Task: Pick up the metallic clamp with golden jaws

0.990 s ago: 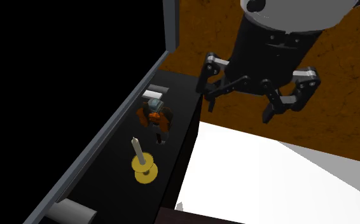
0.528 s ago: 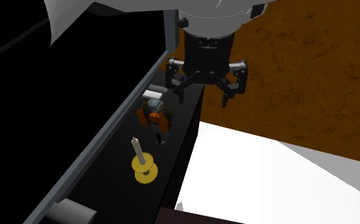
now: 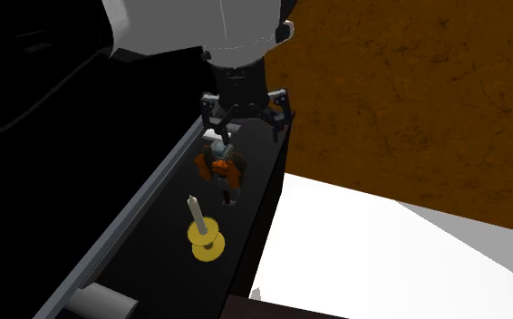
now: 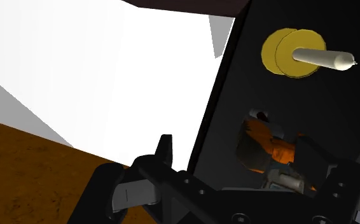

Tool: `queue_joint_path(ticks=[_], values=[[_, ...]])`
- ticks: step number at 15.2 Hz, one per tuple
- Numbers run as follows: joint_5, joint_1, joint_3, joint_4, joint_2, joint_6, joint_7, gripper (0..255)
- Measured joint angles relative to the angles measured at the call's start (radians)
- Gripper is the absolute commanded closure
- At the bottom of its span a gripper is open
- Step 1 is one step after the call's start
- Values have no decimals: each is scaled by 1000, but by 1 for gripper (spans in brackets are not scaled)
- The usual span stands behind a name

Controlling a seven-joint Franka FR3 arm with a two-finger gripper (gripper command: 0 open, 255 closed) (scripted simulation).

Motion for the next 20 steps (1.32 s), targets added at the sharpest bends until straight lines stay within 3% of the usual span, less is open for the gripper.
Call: queue_joint_path(ticks=[9,15,20], values=[[-173,57,121,220,365,27,112,0],[-309,151,151,412,618,-13,178,0],[-346,179,148,439,688,5,198,0]])
